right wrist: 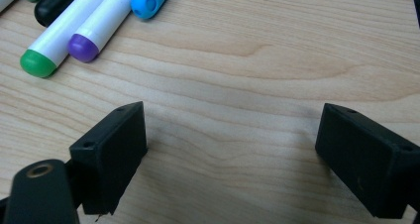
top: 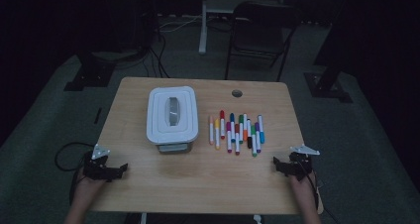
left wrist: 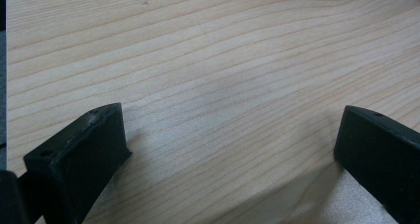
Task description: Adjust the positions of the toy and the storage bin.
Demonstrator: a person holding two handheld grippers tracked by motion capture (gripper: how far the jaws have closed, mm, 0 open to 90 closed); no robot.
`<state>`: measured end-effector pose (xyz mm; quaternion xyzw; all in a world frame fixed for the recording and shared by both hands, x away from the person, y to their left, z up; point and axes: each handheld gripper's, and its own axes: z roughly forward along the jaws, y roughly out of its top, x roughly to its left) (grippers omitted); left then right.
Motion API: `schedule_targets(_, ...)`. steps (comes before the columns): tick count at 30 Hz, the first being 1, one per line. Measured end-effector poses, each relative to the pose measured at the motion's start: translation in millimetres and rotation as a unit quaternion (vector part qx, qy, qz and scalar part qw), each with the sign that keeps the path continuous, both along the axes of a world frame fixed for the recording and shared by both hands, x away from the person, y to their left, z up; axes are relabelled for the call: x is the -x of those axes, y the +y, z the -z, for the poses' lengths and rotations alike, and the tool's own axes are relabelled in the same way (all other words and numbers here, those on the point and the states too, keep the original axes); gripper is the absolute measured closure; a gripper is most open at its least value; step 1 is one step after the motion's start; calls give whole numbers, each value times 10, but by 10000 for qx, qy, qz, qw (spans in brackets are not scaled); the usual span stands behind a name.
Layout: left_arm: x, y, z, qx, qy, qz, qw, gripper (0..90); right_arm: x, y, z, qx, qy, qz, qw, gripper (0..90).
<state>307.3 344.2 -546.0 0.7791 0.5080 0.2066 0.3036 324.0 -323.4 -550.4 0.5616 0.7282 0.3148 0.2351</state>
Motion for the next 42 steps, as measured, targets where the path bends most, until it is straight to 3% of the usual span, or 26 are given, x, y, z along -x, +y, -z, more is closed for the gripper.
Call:
schedule_targets(4,-1,-21,-1,3,5,-119,9999,5,0,-1,-1,0,7,6,10000,120)
schedule_targets(8,-9,-66,-4,-3,27,-374,9993,6,16,-23,0,5,1,205,9998,120)
schedule_targets(10,-26,-89,-15,-24,84,-481,9988,6,33,-32,-5,135,-67,349,9993,120)
schedule_targets(11,-45,-99,-21,-31,116,-513,9986,7,23,-26,-42,358,-28,442,9984,121)
schedule_targets(12,-68,-108,-23,-37,122,-507,9986,7,23,-26,-42,358,-28,442,9984,121)
schedule_targets(14,-115,-127,-12,-14,54,-430,9991,6,-8,-1,-122,514,-172,484,9974,122)
schedule_targets(17,-209,-163,-32,-47,122,-424,9990,6,-176,138,-338,492,-322,259,9979,122)
schedule_targets(18,-239,-181,-43,-66,83,-385,9992,6,-176,138,-338,492,-322,259,9979,122)
schedule_targets(23,-384,-249,-142,24,-177,-251,9995,6,-427,502,-540,210,-435,-153,9987,122)
schedule_targets(25,-458,-267,-170,58,-222,-252,9994,6,-566,800,-625,220,-543,-489,9971,121)
schedule_targets(26,-495,-272,-182,93,-238,-260,9993,6,-566,800,-625,220,-543,-489,9971,121)
schedule_targets(27,-531,-278,-191,149,-239,-267,9992,6,-664,989,-663,203,-566,-671,9959,122)
schedule_targets(28,-566,-287,-197,161,-240,-278,9992,6,-664,989,-663,203,-566,-671,9959,122)
schedule_targets(29,-600,-299,-200,159,-247,-272,9992,6,-760,1158,-691,89,-554,-815,9951,121)
schedule_targets(30,-637,-314,-203,146,-221,-276,9993,6,-760,1158,-691,89,-554,-815,9951,121)
schedule_targets(35,-836,-364,-198,86,-252,-266,9993,6,-1052,1621,-667,-109,-511,-1000,9936,121)
schedule_targets(36,-871,-376,-195,86,-291,-285,9991,6,-1052,1621,-667,-109,-511,-1000,9936,121)
schedule_targets(39,-978,-433,-190,-13,-363,-313,9988,6,-1203,1918,-611,65,-402,-1131,9927,121)
schedule_targets(42,-1106,-491,-190,-22,-356,-287,9990,6,-1274,2054,-581,82,-302,-1209,9922,122)
